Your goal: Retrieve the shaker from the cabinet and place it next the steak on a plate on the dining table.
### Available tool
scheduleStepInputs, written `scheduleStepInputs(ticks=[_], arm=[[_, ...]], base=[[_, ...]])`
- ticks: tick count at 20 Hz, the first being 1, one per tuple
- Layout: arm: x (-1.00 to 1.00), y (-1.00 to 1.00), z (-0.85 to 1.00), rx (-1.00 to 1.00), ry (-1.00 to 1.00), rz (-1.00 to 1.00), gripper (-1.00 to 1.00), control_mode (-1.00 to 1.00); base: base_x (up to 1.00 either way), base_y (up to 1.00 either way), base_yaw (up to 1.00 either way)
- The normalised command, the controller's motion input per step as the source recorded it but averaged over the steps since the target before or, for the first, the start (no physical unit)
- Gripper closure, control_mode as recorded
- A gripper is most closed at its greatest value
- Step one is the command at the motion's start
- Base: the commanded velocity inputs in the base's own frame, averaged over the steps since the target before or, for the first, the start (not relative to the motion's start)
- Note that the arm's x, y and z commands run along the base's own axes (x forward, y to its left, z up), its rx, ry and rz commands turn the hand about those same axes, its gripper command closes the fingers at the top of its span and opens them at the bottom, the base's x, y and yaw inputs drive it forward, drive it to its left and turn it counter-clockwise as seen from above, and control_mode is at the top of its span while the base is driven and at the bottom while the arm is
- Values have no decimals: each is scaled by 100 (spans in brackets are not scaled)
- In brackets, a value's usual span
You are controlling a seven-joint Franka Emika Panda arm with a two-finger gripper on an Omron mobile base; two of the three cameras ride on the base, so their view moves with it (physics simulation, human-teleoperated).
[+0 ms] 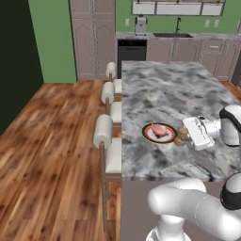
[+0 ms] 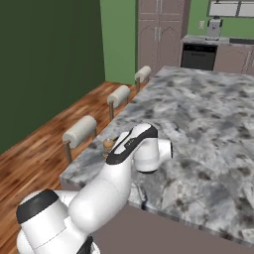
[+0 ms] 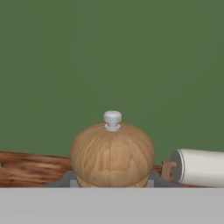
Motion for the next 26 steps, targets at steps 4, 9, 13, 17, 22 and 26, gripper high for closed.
scheduleStepInputs(ticks=[4,9,13,17,22,26], arm=[[20,0,-22,0,-3,0,100,-100],[11,0,-25,0,-3,0,100,-100],[1,0,-28,0,0,0,100,-100],[2,0,-24,0,0,0,100,-100],[13,0,-21,0,-1,0,100,-100],[21,0,-24,0,-3,0,100,-100]], base=[[0,0,0],[0,0,0],[0,0,0],[0,0,0],[0,0,0],[0,0,0]])
